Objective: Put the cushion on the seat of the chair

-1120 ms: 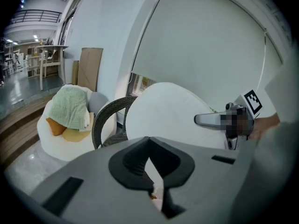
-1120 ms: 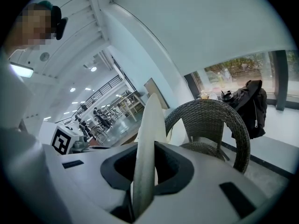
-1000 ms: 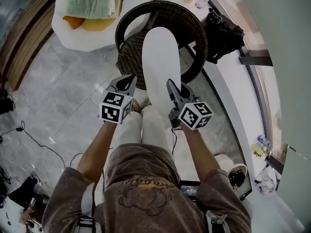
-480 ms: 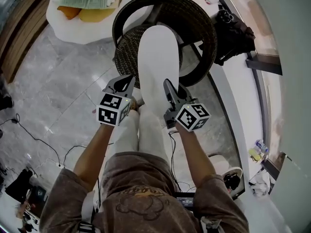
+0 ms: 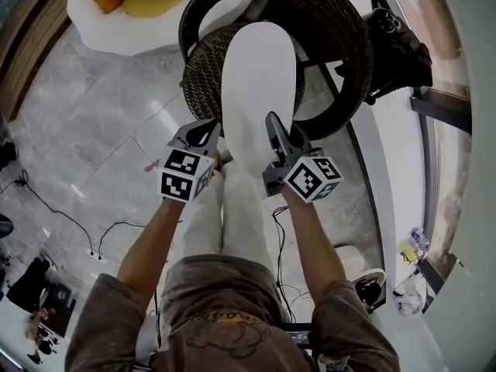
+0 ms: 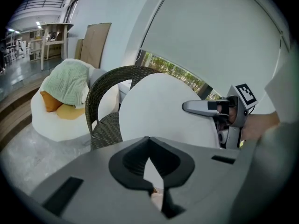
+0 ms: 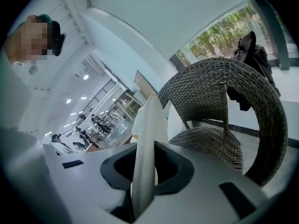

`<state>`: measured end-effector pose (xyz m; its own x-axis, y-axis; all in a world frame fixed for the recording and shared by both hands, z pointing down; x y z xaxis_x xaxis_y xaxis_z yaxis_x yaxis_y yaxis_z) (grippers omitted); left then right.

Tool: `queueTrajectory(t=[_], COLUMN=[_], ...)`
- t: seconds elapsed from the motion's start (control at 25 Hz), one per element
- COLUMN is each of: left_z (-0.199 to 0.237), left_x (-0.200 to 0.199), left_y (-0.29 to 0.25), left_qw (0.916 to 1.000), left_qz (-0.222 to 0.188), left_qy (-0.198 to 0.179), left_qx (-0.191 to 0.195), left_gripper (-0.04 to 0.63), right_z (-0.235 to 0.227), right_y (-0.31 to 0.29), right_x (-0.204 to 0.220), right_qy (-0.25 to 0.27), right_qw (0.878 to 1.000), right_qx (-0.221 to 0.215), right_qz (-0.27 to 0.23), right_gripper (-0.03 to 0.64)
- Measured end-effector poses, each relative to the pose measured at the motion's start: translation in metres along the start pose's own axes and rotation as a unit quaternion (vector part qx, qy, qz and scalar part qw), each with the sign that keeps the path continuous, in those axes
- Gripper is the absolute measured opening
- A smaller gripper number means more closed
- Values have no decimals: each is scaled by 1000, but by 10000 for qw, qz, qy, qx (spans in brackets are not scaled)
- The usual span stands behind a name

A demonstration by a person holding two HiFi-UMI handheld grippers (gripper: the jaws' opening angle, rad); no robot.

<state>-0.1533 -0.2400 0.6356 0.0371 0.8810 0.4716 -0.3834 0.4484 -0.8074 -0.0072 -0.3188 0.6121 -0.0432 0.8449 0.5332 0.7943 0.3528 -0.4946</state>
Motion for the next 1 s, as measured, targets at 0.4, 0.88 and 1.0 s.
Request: queueTrajectory(t=[0.4, 0.88, 1.0], left_z=[9, 5, 6], left_x=[28, 17, 17], left_y=[-26, -31, -35], left_qw=[9997, 9995, 9995], left_qz=[231, 212, 230], left_qy=[84, 193, 206], left_qx=[56, 112, 108], left_gripper=[5, 5, 5], right_z=[-29, -29, -39], right_y=[-34, -59, -72], right_x=[10, -12, -10], right_qy=[-533, -822, -906], right_qw=[9977, 9919, 9914], right_qx=[-418, -971, -938], right_qz=[44, 52, 68], right_gripper=[67, 67, 67])
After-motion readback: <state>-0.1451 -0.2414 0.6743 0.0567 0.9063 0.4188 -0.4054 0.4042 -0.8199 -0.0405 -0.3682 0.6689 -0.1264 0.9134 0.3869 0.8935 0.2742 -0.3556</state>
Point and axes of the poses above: the fingertips, and each gripper's own axes: y backward along the fingers, z to its left, x out of its underside, the point moved 4 cm from there along y, backward along the fingers, and after that the axes turned 8 degrees about z, right-handed, at the moved point
